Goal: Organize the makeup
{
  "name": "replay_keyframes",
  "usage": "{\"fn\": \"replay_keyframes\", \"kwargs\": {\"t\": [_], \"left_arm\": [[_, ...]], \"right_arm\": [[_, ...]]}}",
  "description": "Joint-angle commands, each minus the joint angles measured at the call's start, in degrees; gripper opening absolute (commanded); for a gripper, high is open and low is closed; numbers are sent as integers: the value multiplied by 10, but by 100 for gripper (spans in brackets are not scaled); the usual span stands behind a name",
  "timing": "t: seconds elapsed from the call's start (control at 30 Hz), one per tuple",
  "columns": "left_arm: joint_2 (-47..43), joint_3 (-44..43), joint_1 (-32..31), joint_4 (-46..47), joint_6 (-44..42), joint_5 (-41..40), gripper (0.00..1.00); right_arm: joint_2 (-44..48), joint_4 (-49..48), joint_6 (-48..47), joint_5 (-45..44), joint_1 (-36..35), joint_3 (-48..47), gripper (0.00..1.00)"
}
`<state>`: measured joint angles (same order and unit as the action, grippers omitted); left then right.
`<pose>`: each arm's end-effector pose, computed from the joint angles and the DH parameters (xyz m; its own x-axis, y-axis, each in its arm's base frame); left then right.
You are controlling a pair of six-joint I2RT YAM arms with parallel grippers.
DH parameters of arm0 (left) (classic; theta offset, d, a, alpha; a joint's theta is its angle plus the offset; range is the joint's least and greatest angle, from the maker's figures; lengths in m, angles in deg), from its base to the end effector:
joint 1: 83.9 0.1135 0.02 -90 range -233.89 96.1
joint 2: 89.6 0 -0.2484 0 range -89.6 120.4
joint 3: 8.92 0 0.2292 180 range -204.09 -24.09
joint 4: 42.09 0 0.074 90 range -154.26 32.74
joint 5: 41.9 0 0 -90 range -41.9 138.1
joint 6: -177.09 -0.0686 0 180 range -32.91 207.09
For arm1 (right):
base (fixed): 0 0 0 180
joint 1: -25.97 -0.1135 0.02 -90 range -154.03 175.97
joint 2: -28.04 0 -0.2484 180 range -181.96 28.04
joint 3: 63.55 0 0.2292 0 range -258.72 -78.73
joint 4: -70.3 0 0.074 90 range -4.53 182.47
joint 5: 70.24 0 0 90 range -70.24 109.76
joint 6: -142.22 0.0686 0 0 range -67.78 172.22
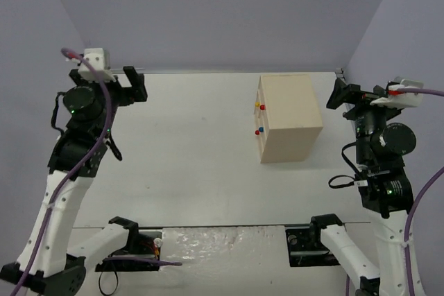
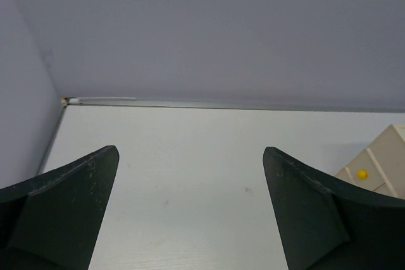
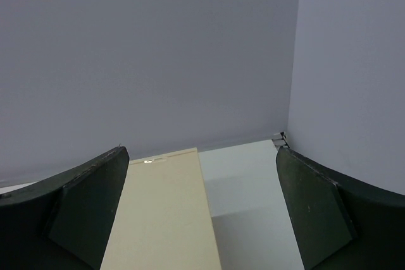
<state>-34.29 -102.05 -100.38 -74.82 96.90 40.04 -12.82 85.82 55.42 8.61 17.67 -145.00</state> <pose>0.1955 -0.0478 0.4709 0.0588 -0.1933 -0.9794 0.1593 0.9703 -0.1820 0.1347 0.0062 0.4850 0.4204 0.1167 -0.8998 0.0082 0.9912 0.1324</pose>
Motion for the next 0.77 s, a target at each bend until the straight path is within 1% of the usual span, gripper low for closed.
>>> {"fn": "replay_keyframes", "kwargs": {"t": [0.0, 0.1, 0.23, 0.37, 0.53, 0.73], "left_arm": [[-78, 15, 3, -117, -14, -102, 97], [-134, 40, 2, -149, -6, -122, 97], [-204, 64, 2, -170, -8, -145, 97], [-239, 79, 2, -176, -9, -156, 97], [-251, 83, 2, -181, -11, -161, 97], [-254, 99, 2, -179, -10, -167, 97]], "right_arm": [[43, -22, -26, -107, -49, 28, 100], [73, -17, -26, -130, -71, 53, 100], [107, -10, -26, -136, -97, 78, 100], [136, -8, -26, -143, -118, 98, 100], [143, -5, -28, -167, -135, 103, 100], [140, -5, -47, -175, -144, 98, 100]]}}
